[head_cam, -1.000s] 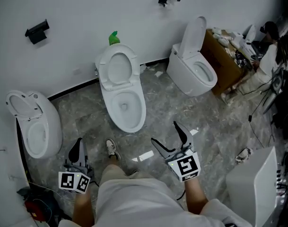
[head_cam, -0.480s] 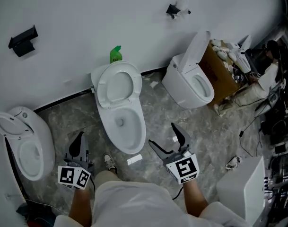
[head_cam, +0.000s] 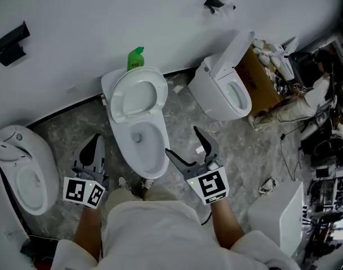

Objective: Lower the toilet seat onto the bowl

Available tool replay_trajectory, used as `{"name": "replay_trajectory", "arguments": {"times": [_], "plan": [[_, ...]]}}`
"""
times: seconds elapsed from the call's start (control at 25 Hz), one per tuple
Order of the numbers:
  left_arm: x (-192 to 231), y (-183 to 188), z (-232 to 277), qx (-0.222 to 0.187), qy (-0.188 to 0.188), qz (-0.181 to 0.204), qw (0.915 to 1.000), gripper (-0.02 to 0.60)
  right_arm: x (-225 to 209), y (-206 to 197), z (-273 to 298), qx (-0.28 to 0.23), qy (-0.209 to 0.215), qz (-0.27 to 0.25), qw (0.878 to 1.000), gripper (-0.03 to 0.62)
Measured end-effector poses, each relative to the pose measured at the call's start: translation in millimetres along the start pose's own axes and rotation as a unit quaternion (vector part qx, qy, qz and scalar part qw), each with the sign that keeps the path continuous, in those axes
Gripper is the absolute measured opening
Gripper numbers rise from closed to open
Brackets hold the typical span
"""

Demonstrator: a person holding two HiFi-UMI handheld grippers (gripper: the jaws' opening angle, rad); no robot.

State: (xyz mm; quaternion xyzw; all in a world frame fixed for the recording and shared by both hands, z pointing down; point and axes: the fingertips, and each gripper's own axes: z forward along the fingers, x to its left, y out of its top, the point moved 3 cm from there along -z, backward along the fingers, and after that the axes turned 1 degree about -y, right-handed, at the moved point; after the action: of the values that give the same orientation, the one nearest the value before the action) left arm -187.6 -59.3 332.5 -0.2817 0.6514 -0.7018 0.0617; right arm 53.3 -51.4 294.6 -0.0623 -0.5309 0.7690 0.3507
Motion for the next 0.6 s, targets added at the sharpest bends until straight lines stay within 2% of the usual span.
{"name": "replay_trajectory", "arguments": {"times": [0.16, 0.4, 0.6], "plan": [[-3, 5, 5, -0.001, 0.013, 0.000, 0.9999, -0.005, -19, -2, 30, -0.003, 0.011, -0.024, 1.000, 0.380], [-1, 9, 18, 0.024, 0.021, 0.028, 0.9991, -0.005, -53, -6, 93, 0.004, 0.040, -0.072, 0.997, 0.380], [5, -4, 32, 0.038, 0.045, 0.027, 0.9979, -0.005, -69, -16, 146, 0.021, 0.071, -0.119, 0.990, 0.380]]}}
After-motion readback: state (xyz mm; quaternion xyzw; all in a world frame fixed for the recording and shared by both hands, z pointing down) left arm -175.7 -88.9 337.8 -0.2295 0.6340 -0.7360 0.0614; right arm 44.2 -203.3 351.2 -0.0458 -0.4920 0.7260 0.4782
